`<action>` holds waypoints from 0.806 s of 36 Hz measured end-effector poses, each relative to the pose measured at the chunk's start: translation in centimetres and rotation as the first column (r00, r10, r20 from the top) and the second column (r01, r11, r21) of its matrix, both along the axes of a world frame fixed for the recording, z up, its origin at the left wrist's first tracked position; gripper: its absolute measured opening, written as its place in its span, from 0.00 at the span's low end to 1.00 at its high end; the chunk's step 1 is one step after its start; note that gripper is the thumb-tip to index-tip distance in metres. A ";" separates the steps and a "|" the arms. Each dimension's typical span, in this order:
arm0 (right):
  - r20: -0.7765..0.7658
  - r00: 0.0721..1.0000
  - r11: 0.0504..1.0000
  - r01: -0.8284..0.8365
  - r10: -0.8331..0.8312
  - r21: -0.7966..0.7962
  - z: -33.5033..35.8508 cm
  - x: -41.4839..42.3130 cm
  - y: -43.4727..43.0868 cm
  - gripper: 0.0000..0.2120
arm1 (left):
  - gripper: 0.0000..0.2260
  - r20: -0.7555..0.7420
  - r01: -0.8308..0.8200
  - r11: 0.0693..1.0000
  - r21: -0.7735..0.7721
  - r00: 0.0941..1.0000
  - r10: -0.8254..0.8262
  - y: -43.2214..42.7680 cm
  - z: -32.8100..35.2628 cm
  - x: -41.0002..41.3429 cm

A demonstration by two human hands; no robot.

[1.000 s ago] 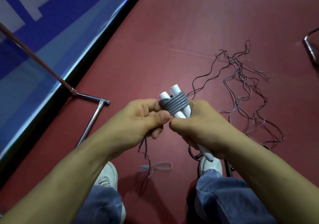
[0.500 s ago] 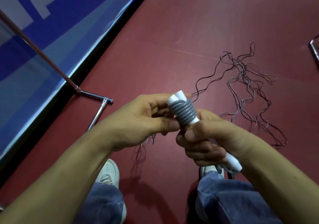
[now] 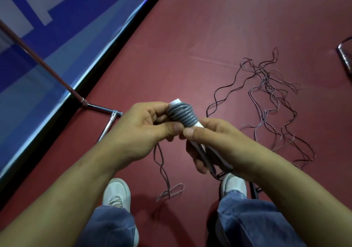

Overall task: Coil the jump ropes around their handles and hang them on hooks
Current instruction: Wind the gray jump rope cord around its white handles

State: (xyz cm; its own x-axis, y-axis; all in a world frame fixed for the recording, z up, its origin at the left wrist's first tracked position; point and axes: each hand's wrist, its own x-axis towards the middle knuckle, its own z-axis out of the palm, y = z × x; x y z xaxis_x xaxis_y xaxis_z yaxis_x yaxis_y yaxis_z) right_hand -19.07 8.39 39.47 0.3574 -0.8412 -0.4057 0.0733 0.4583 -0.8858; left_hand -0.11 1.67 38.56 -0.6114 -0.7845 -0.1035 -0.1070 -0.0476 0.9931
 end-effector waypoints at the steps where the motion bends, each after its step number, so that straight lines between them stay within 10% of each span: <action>1: -0.056 0.998 0.999 0.022 -0.024 -0.040 0.1 0.0 0.0 0.15 | 0.08 0.023 -0.019 1.000 -0.013 1.000 0.020 -0.1 0.0 0.0; 6: -0.257 0.960 0.987 0.080 -0.115 -0.141 -0.5 1.0 0.7 0.20 | 0.04 0.076 -0.124 0.992 -0.015 0.989 0.125 0.2 -0.7 -0.6; 17: 0.161 0.970 0.969 0.149 -0.182 0.196 1.1 1.4 0.9 0.25 | 0.14 -0.143 0.048 0.983 0.178 0.989 -0.022 -0.2 0.0 -0.4; 25: 0.338 0.913 0.922 0.090 -0.228 0.377 1.3 1.5 0.7 0.27 | 0.08 -0.066 0.006 0.999 0.041 0.998 -0.004 -0.6 0.2 0.3; 29: 0.445 0.868 0.911 0.021 -0.221 0.411 0.7 1.5 0.8 0.27 | 0.25 -0.143 0.034 0.992 0.123 0.990 -0.016 -0.5 0.1 0.1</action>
State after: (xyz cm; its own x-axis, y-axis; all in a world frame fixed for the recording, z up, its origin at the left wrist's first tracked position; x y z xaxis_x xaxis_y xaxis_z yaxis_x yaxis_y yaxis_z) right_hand -17.57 9.18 40.22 0.4940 -0.7044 -0.5097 0.5130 0.7094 -0.4832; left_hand 0.03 1.20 38.70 -0.6461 -0.7552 -0.1107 0.0310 -0.1709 0.9848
